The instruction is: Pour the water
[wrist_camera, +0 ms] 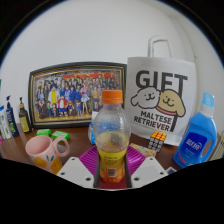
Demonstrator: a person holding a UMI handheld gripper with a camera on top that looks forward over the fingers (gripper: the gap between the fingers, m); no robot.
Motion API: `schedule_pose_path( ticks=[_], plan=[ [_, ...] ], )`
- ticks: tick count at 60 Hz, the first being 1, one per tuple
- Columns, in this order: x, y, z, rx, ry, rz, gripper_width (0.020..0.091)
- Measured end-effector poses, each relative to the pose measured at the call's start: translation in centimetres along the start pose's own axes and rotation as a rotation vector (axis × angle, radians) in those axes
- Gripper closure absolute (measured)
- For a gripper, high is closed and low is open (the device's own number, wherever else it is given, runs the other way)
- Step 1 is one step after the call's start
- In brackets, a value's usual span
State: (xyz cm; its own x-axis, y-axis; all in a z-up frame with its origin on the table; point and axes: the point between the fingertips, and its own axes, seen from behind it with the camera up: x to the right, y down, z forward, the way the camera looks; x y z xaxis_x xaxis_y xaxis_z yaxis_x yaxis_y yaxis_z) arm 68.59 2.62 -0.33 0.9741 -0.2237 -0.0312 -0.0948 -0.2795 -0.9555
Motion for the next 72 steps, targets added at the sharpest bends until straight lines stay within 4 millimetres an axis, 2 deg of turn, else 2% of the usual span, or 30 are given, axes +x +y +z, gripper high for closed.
schedule_pose_path(
  ticks=[6, 8, 12, 17, 23, 29, 35, 45, 54, 61, 66, 72],
  plan=[
    [0.2, 0.2, 0.0, -0.031, 0.018, 0.012, 0.06],
    [0.3, 0.7, -0.1, -0.061, 0.027, 0.019, 0.0527],
    [0.4, 1.3, -0.7, -0.111, 0.039, 0.033, 0.0326],
    [0.6, 1.3, -2.1, -0.154, 0.064, 0.039, 0.0239],
    [-0.1, 0.6, -5.1, -0.199, 0.067, 0.025, 0.0253],
    [-1.2, -0.9, -9.6, -0.216, 0.065, -0.005, 0.025],
    [-2.8, -2.3, -15.4, -0.239, 0.059, -0.02, 0.0246],
    [-5.4, -3.1, -26.2, -0.293, 0.045, -0.032, 0.0244],
    [-7.4, -3.3, -33.8, -0.318, 0.018, -0.062, 0.0245],
    [-8.4, -3.9, -37.4, -0.297, 0.011, -0.067, 0.0245],
    [-8.5, -3.9, -39.0, -0.3, 0.007, -0.063, 0.0248],
    [-7.9, -4.1, -39.8, -0.289, 0.025, -0.073, 0.0245]
  ],
)
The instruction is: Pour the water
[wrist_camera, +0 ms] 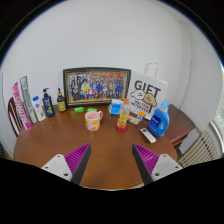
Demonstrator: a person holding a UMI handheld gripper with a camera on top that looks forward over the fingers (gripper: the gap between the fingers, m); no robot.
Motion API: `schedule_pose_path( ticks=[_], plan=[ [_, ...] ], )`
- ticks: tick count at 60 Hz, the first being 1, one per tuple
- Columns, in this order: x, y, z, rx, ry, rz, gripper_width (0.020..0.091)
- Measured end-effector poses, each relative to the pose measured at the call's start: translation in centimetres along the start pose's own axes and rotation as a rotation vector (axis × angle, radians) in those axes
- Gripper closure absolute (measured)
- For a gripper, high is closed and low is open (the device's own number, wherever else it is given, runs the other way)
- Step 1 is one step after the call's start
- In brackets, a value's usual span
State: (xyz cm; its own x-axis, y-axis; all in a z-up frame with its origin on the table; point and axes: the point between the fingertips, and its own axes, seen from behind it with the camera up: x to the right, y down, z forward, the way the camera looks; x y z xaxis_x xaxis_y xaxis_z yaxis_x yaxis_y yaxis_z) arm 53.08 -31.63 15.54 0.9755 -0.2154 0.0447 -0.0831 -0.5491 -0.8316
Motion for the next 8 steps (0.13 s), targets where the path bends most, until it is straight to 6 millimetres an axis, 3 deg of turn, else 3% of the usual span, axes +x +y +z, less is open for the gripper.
schedule_pose_path(
  ticks=[8],
  plan=[
    [0.27, -0.14, -0.55, 0.009, 0.002, -0.009, 0.0246]
  ],
)
